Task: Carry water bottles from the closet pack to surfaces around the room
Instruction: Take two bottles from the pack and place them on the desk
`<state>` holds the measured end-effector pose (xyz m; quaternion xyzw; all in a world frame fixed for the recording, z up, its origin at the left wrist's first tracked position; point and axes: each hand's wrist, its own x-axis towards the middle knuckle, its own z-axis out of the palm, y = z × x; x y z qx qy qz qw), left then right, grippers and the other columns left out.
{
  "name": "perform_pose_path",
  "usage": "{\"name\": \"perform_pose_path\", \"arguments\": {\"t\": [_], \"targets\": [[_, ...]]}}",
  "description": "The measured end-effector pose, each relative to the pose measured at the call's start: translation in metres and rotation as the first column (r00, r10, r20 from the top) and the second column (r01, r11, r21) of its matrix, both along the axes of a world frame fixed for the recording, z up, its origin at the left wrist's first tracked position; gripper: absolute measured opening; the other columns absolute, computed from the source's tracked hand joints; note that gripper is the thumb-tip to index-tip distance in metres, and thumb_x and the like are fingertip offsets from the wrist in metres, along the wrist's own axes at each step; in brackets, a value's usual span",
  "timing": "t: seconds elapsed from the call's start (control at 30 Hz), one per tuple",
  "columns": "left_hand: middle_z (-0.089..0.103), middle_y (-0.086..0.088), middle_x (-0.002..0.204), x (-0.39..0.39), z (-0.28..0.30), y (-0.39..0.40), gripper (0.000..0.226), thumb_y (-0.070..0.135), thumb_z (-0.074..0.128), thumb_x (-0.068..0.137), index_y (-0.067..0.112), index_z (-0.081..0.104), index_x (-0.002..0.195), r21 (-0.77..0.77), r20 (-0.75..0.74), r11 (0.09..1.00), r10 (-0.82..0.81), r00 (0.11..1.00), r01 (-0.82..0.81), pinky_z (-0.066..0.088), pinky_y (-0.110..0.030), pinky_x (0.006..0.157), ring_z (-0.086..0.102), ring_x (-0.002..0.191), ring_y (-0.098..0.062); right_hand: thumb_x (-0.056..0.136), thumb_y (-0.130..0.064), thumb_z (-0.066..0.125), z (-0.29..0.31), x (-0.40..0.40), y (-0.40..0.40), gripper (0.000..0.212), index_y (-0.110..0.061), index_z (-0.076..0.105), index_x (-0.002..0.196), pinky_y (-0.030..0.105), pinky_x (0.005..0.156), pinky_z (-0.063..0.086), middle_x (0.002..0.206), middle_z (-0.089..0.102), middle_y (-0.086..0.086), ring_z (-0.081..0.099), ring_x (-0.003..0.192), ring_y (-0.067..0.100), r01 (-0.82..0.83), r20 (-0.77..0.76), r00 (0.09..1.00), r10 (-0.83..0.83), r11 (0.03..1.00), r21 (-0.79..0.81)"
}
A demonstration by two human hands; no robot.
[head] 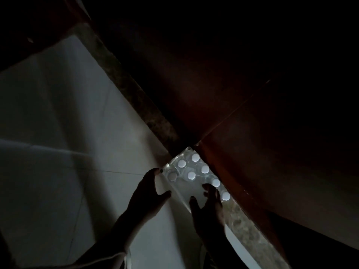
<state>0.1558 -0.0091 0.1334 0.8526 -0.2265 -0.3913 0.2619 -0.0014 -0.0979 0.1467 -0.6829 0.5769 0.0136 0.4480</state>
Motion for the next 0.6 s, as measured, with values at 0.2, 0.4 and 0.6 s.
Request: {"name": "perform_pose_path", "arguments": {"t": [0.2,0.4,0.6], "targets": [[0.048,0.005,0.147,0.002,-0.135,-0.012,0.086,0.036,0.075,0.075,0.026,0.032,0.148,-0.007,0.03,0.987,-0.159,0.987,0.159,0.043,-0.036,0.105,0.047,0.133,-0.018,0.086,-0.025,0.07,-0.128,0.008,-0.001,0.073,-0.03,0.031,0.148,0.028,0.109,0.035,0.148,0.04,-0.011,0.037,0.135,0.007,-0.007,0.013,1.0,0.008,0.998,-0.07],[0.06,0.003,0.134,-0.003,-0.197,-0.015,0.071,0.042,0.077,0.074,0.03,0.048,0.137,-0.041,0.229,0.961,-0.257,0.939,0.273,0.045,-0.029,0.09,0.056,0.121,-0.02,0.08,-0.023,0.075,-0.196,0.012,0.001,0.079,-0.035,0.034,0.146,0.016,0.097,0.036,0.148,0.044,-0.012,0.042,0.128,0.002,0.026,0.078,0.997,-0.016,0.991,-0.133],[0.072,0.006,0.111,0.009,-0.2,-0.022,0.059,0.053,0.077,0.068,0.032,0.058,0.119,-0.078,0.283,0.961,-0.234,0.93,0.265,0.047,-0.026,0.075,0.067,0.103,-0.021,0.073,-0.028,0.08,-0.215,0.027,-0.009,0.06,-0.032,0.053,0.126,0.029,0.079,0.049,0.11,0.072,-0.005,0.066,0.101,0.018,0.09,0.068,0.995,-0.078,0.973,-0.212]]}}
